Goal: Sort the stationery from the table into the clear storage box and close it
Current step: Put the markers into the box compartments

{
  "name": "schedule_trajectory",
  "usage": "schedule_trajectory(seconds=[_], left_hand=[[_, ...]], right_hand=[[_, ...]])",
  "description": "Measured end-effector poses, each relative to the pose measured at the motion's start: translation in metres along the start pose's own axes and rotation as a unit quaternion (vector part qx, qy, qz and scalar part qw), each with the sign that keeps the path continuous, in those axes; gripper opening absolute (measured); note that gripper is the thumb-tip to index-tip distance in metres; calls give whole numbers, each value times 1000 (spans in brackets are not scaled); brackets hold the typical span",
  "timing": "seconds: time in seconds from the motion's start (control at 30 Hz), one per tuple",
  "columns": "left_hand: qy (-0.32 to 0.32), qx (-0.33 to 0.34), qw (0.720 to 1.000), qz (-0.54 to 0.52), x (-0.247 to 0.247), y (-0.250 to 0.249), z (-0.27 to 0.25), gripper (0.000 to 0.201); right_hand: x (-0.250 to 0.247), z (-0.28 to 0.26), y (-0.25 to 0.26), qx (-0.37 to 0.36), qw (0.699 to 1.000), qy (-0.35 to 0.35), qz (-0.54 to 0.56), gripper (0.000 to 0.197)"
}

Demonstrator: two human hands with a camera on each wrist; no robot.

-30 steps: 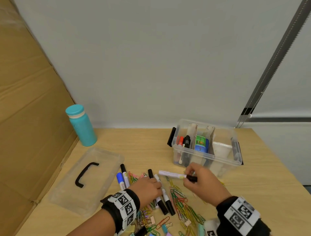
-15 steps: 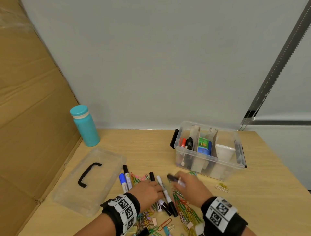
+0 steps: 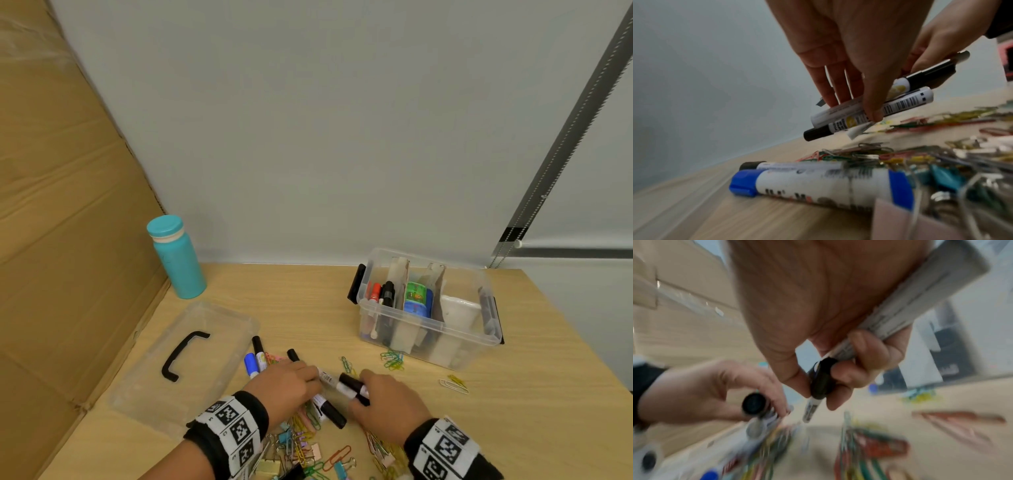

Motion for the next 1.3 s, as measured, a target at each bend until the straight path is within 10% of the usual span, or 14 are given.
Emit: schedule_trajectory(seconds=[0.23,0.43,0.53,0.83,1.07,1.3], left_hand=[[-77,-58,994,-61,-22,10,-14,46],[-116,-78,987,-77,-39,11,-15,45],[-127,-82,985,-87,-37,12,-15,41],[-145,-87,981,-91,-39,11,-17,40],[-134,-83,983,-97,-40,10,-14,43],[-122,-65,986,-97,-38,5,-12,48]], right_hand=[[-92,-28,-9,-55,971,-149,181,22],[-138,-3,-24,-39,820,-388,419,19],[-151,22,-29,-21,792,-421,441,19],[-162,81,-29,7,802,-487,346,22],[-156,124,-22,141,933,-260,204,37],[-153,132,-20,195,939,-155,237,53]])
Point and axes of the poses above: each hand's wrist, its own z-axis towards the middle knuckle, its own x-axis out of the palm, y = z × x, the point moved 1 cm from there along z, towards the middle knuckle, and after that the axes turned 2 degrees about -y, right-handed, at the moved point
